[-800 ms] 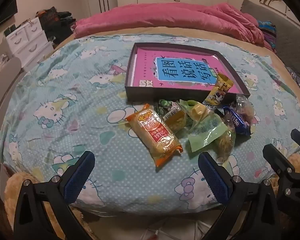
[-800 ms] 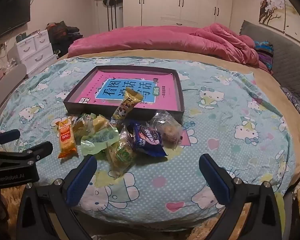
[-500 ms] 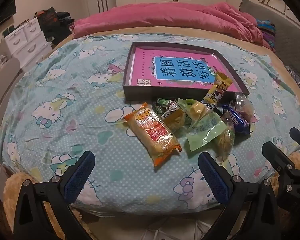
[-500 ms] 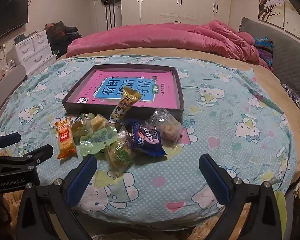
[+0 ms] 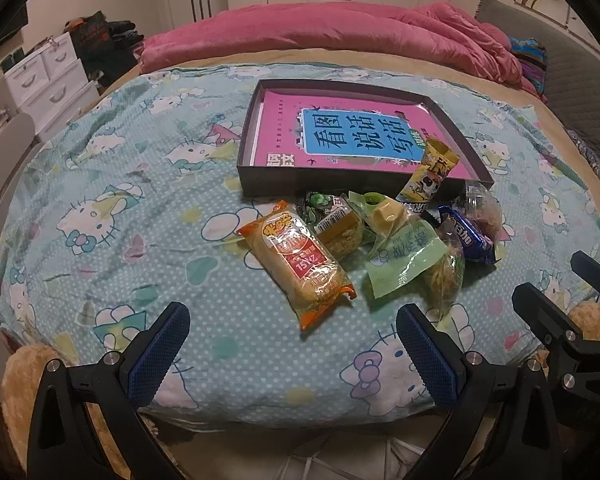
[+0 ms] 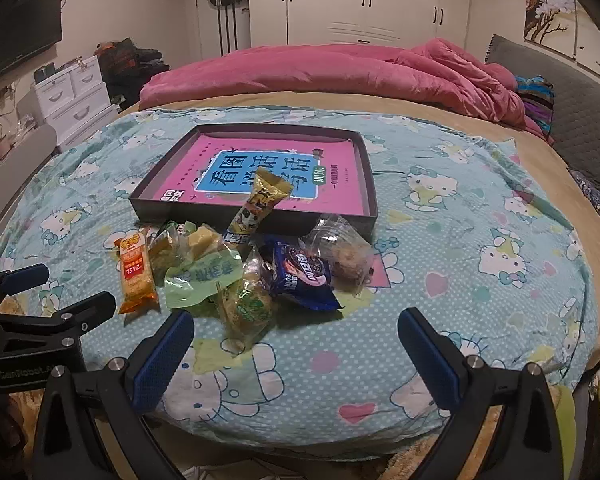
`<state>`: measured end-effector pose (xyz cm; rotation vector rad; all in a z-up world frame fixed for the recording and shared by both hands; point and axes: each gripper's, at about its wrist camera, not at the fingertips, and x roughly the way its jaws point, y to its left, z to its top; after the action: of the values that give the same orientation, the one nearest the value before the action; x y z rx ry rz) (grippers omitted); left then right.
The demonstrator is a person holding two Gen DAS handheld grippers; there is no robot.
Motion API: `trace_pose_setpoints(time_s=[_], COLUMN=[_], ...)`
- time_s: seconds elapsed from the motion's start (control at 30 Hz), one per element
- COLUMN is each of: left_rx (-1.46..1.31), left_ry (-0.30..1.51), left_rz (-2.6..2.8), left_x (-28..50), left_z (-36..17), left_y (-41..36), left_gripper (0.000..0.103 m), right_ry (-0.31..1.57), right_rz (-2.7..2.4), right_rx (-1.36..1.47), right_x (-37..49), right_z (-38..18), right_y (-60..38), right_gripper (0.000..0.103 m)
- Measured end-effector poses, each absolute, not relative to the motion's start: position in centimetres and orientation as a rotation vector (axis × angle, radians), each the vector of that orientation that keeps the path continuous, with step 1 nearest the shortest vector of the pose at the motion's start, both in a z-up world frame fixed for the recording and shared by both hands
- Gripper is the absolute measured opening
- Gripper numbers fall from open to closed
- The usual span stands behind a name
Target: Organize snacks
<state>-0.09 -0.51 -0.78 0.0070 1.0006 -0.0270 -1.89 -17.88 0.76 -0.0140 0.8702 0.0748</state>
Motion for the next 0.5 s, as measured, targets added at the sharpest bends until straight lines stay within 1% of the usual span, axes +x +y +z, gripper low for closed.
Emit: trace_pose_setpoints(time_s=[0.5], left_rx=[-0.003], left_ry=[0.967], left_rz=[-0.020], left_x=[-0.11], left_z=[-0.01], left_y=[-0.26], left_gripper=[0.103], right_ry=[0.854], right_rz=[0.082], right_rx=[-0.006], right_x=[-1.81], right_z=[1.16], right_y=[-17.86], right_gripper=[0.103])
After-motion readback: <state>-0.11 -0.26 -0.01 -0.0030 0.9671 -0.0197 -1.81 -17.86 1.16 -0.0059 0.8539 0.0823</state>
